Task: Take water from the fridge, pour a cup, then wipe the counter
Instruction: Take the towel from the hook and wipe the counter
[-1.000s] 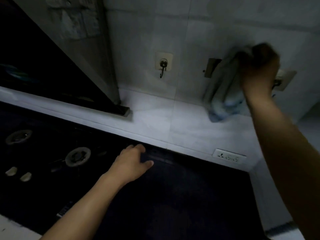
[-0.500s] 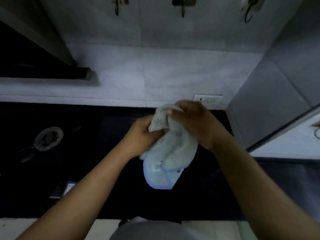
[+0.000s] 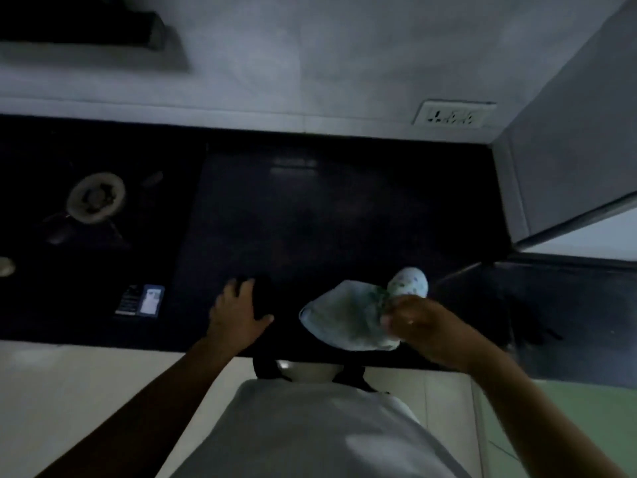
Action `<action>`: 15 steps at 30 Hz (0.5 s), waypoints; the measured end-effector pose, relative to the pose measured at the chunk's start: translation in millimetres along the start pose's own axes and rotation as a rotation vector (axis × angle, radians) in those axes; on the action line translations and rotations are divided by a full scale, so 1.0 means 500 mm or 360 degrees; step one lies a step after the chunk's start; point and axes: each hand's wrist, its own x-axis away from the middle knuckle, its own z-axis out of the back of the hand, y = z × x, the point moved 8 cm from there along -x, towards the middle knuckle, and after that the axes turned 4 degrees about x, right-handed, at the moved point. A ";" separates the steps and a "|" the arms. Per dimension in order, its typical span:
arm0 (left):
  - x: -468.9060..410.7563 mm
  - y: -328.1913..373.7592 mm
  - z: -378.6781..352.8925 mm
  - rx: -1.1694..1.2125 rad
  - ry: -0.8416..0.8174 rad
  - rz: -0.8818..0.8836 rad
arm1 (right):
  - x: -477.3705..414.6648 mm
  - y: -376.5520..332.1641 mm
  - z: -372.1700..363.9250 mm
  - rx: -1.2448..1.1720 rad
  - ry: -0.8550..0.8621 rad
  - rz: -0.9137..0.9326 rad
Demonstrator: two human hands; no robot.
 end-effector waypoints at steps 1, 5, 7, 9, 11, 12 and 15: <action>-0.006 -0.035 -0.001 -0.0035 0.0072 0.0092 | -0.007 0.023 -0.030 0.0543 -0.0024 -0.0036; -0.005 -0.128 -0.021 -0.0112 0.0242 0.0195 | -0.037 0.156 -0.141 0.1170 0.0089 -0.0462; 0.000 -0.147 -0.033 -0.0138 0.0293 0.0131 | -0.046 0.191 -0.187 0.1245 0.0120 -0.0489; -0.011 -0.155 -0.035 -0.0127 0.0356 0.0065 | -0.063 0.206 -0.210 0.1298 0.0182 -0.0468; -0.026 -0.156 -0.026 -0.0100 0.0431 0.0045 | -0.086 0.184 -0.217 0.1366 0.0215 -0.0375; -0.033 -0.159 -0.027 -0.0086 0.0470 0.0054 | -0.101 0.178 -0.227 0.1387 0.0204 -0.0319; -0.048 -0.173 -0.025 -0.0056 0.0601 0.0095 | -0.168 0.149 -0.255 0.1430 0.0121 -0.0176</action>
